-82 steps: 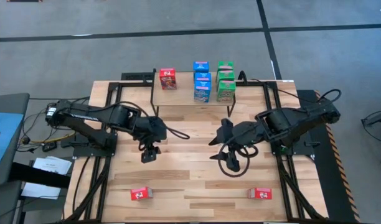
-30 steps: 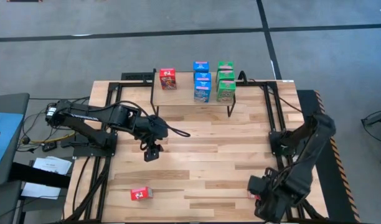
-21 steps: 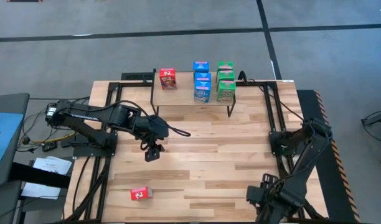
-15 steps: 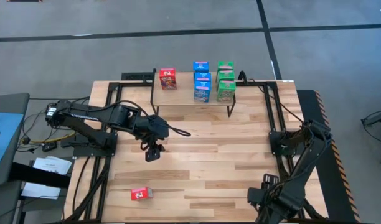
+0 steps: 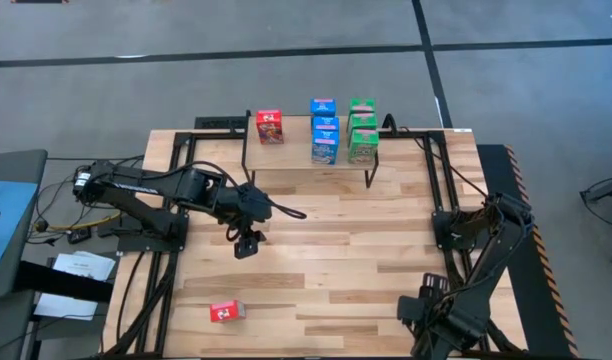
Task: Stack cereal on shelf
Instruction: Put the right red cereal box on the shelf
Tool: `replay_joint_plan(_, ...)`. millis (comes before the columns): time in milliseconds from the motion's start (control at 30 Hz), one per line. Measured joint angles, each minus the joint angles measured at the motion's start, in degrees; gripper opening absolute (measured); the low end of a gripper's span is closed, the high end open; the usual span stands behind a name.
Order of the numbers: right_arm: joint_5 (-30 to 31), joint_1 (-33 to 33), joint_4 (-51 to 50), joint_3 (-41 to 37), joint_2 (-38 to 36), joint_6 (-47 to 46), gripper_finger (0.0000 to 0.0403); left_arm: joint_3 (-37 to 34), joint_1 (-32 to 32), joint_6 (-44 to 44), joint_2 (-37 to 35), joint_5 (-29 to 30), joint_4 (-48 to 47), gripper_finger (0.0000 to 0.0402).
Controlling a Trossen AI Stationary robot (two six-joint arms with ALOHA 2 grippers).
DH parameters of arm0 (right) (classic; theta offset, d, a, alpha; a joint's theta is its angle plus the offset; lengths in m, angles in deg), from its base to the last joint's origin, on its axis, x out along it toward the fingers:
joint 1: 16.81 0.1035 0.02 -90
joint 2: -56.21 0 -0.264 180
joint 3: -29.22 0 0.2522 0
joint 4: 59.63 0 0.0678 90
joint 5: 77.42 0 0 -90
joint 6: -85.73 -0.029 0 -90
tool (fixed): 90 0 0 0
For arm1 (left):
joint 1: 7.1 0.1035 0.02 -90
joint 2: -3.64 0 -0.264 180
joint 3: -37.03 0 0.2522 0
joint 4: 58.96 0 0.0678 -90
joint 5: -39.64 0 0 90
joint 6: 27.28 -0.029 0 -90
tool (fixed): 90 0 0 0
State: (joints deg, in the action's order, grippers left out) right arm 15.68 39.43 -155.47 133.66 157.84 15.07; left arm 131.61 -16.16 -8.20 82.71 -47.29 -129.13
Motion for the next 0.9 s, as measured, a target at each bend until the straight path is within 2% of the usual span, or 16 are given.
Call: replay_joint_plan(900,1.1,-0.1,-1.2,0.0,1.2,1.7,0.0276,0.0,0.0,0.0,0.0,0.0,0.0,0.0234)
